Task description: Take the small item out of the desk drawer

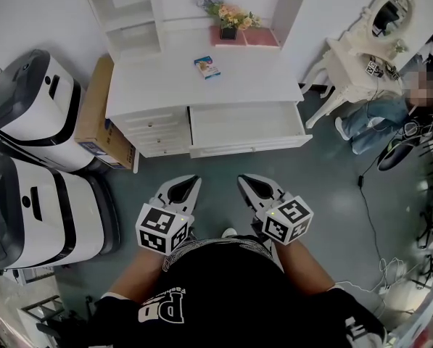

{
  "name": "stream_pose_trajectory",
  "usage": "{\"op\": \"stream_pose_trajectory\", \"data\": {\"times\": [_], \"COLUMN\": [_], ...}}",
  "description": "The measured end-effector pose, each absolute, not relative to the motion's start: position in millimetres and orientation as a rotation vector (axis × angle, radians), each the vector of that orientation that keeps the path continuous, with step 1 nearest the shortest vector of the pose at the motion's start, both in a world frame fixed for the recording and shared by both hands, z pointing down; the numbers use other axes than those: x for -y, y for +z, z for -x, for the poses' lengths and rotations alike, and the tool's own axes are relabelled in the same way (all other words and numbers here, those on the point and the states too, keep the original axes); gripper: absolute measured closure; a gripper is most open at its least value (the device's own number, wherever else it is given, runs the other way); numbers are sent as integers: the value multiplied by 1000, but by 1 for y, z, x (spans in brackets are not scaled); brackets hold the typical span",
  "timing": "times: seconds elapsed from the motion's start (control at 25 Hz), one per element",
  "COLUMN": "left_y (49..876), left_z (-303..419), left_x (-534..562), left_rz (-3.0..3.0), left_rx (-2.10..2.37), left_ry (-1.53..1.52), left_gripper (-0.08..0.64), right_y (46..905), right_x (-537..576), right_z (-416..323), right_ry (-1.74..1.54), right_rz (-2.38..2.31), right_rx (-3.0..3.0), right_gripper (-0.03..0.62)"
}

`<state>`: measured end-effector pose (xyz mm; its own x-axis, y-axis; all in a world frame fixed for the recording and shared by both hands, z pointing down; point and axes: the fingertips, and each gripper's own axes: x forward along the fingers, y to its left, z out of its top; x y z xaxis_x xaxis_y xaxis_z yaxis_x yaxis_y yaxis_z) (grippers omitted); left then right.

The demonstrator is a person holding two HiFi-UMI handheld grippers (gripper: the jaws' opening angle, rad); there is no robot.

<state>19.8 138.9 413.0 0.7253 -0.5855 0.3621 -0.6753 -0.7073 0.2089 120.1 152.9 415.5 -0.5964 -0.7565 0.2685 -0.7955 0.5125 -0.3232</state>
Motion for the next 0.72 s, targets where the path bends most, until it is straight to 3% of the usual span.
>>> {"op": "stream_pose_trajectory", "data": {"times": [0.72], "left_y": [412], "left_z": [-19], "left_x": [-133], "left_rz": [-2618], "left_rx": [959], "left_ry": [394], "left_gripper": [546], "right_y": [420], "right_x": [-149], "right_z": [-120], "right_ry": [650], "right_rz": [-1371], "right_rx": [2626], "right_gripper": [586]}}
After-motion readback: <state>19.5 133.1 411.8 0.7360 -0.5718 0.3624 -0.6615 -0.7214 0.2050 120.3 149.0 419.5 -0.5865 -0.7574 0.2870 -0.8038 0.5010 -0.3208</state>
